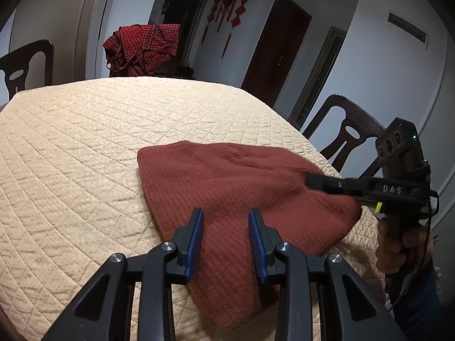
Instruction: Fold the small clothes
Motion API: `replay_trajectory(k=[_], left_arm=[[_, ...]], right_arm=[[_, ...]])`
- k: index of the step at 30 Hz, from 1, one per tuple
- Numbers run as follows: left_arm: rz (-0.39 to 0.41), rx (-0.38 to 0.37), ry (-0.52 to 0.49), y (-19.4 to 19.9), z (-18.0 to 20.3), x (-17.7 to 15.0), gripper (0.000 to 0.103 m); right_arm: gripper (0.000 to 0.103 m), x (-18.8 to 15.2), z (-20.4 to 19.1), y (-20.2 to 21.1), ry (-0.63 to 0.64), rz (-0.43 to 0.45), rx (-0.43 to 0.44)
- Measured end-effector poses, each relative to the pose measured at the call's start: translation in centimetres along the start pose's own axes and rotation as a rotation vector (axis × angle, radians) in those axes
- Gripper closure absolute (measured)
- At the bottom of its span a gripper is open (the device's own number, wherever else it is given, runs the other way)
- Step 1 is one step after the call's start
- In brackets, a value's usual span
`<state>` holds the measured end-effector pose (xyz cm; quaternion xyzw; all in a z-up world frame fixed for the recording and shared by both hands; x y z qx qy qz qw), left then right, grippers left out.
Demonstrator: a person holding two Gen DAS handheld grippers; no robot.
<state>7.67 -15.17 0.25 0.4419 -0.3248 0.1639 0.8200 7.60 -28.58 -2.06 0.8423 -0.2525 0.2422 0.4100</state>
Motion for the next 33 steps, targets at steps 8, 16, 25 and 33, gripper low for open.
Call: replay_trajectory(k=[8,16,25,33], left_arm=[[-0.003,0.027,-0.011,0.1,0.3,-0.4,0.068],[0.002,0.006,-0.047,1.9,1.5,-1.3,0.068],[-0.027,0.052,-0.084,1.4,1.1,-3.6,0.068],[-0.028,0.084,-0.075,1.0,1.0,-3.4,0.067]], right_arm=[[0.088,-1.5,2.1,-1.4,-0.077,-0.033,0.032],[0.087,-1.0,-2.8,4.4,0.117,0.093,0.005],[0.103,-6.5,-0.1,0.6,0.105,-0.067,-0.083],[0.103,-5.7,-0.8,1.0,0.132,-0.070,-0.106]])
Point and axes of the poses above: each gripper's, at about its wrist camera, not at the fingertips, and y roughly against the way its jaws point, z to its right, x to its top, the point moved 8 cm from there along -y, roughly the way its jaws point, and after that the axes turned 7 degrees about y, right-handed, at the moved point
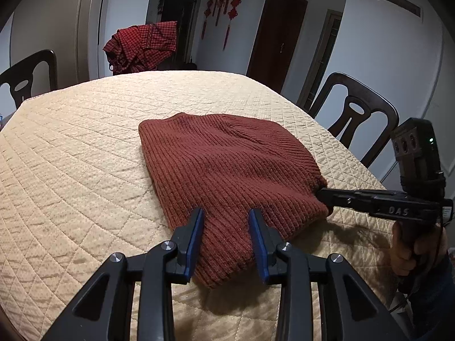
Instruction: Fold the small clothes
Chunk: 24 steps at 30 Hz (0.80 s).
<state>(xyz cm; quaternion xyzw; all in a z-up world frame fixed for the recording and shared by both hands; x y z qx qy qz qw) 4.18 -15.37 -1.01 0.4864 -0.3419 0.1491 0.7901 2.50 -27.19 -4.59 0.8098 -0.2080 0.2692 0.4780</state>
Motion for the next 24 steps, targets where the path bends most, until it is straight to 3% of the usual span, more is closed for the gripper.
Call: replay_trajectory(k=[5,7,14,24], left_arm=[[0.012,0.013,-0.004,0.5,0.3,1.4,0.067],[0.032,0.028,-0.015,0.4,0.4,2.4,0.067],[0.012,0.086,-0.019,-2.2,-0.4,2.9,0.066],[0.031,0.060,0.012,-1.6,-1.2,2.8,0.066]], right_arm=[[0.103,2.4,-1.3,1.5,0.048,0.088,0.002],[0.098,3.1,-1.3,0.9,0.061,0.099,-0.019],[0.090,3.0,-0.5,-2.5,0.094,0.036,-0.099],[0.089,3.7,-0.4,-2.2,0.117,0.025,-0.070]])
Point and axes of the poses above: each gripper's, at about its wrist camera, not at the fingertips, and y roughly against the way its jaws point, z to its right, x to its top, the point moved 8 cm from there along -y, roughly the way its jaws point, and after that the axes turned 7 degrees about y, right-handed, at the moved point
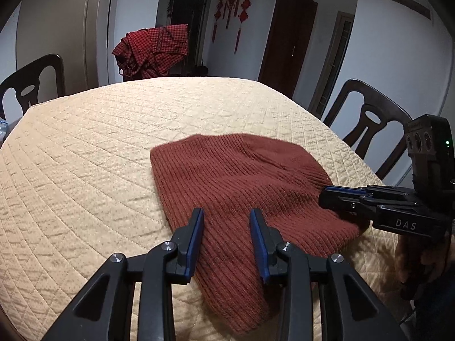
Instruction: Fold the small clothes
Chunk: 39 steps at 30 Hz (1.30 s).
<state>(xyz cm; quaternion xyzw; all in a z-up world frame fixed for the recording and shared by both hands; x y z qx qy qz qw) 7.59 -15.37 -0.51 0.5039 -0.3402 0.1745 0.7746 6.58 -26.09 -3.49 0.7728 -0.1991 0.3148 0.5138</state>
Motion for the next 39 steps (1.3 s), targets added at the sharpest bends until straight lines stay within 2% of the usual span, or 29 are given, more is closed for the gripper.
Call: replay_trajectory(k=[6,9,12,19,23,29,36,39], left_arm=[[0.030,0.022,0.002,-1.3,-0.1,2.5,0.066],[0.006,0.036,0.010,-2.8,-0.6,2.6,0.066],[-0.032,0.051,0.032,-3.9,-1.5,1.3,0.065],[-0.020,0.039,0.074,-3.7,-2.3,0.6,0.063],[-0.026,0.029,0.085,-3.8,-2.6,0.6,0.063],[-0.032,0.010,0.083,-3.7,-2.8,0.7,0.062],[-0.033,0.042,0.043,-3.1,-2.1,1.3,0.061],[-0.016,0.016,0.035,-1.5,-1.5,0.9,0.062]], right_arm=[[0.087,2.8,0.7,-0.9,0.003,0.060,-0.032],[0.087,3.1,1.9,-2.6,-0.021,0.035,-0.083],[0.087,3.1,2.6,-3.3,-0.071,0.036,-0.060],[0.086,3.2,2.6,-5.2,-0.098,0.026,-0.044],[0.087,3.0,3.5,-5.2,-0.161,0.036,0.016],[0.087,2.2,4.4,-4.1,-0.215,0.056,0.089],[0.087,1.7,3.3,-1.2,-0.143,0.067,0.032],[0.087,0.9,1.0,1.2,-0.062,0.095,0.051]])
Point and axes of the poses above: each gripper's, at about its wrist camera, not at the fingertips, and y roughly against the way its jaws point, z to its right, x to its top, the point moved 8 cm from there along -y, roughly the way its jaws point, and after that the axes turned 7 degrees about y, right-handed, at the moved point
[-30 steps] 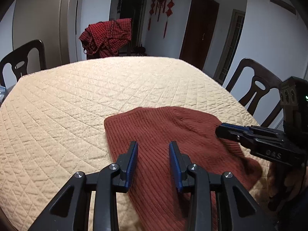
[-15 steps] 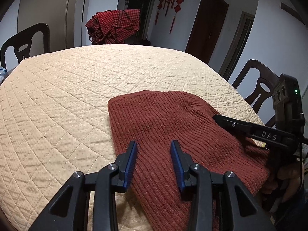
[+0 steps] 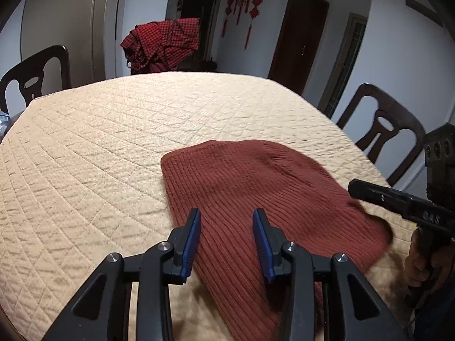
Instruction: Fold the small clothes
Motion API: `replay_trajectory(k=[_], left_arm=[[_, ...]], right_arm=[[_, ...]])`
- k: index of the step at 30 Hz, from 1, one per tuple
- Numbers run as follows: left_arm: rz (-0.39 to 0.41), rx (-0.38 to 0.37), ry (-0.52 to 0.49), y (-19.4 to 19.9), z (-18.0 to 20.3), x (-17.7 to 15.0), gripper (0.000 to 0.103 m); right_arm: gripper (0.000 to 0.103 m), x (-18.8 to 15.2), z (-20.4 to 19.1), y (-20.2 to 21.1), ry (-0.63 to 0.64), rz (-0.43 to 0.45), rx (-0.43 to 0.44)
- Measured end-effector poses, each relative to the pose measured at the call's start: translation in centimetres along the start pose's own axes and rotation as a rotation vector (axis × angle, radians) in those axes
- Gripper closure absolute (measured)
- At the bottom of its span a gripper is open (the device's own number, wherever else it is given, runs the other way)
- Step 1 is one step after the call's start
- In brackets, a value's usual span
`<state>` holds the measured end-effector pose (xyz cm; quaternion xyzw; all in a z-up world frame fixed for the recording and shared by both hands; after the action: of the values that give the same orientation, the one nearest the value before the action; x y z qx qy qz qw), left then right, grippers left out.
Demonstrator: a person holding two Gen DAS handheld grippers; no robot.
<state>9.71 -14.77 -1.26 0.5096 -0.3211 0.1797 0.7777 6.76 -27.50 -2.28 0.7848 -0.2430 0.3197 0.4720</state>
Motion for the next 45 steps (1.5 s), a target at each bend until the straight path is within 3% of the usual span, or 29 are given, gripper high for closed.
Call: replay_trajectory(k=[8,15,20,21,31,35,45], left_arm=[[0.004,-0.053,-0.042,3.9,1.2,-2.3,0.062],[0.017,-0.086,-0.100,4.9,3.5,-2.9,0.062],[-0.018,-0.036,-0.159,3.1,4.2,-4.2,0.062],[-0.016,-0.025,-0.175,3.0,4.1,-4.5,0.062],[0.003,-0.007,-0.111,4.7,2.7,-5.1,0.061],[-0.032,0.009,-0.077,3.5,1.7,-6.0,0.061],[-0.022,-0.004,-0.047,4.2,1.2,-5.8,0.060]], right_arm=[[0.087,-2.7,-3.1,3.1,0.158,-0.020,-0.026],[0.090,-2.6,-6.1,2.3,0.269,0.014,-0.026],[0.094,-4.8,-5.3,-0.9,0.329,-0.097,-0.126],[0.097,-5.5,-4.7,-1.4,0.320,-0.136,-0.139],[0.100,-4.5,-4.3,2.0,0.242,-0.037,-0.133],[0.100,-6.1,-2.4,-0.2,0.189,-0.128,-0.180],[0.097,-5.3,-2.7,1.0,0.118,-0.090,-0.117]])
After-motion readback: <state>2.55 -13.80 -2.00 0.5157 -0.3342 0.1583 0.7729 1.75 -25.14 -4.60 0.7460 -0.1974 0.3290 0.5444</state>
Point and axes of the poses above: each gripper's, at about its wrist camera, not at the fingertips, and y roughly against the way its jaws point, z to its right, x to its top, the point moved 8 cm from there along -y, roughly the way its jaws point, and after that the axes turned 7 degrees about y, right-handed, at the moved point
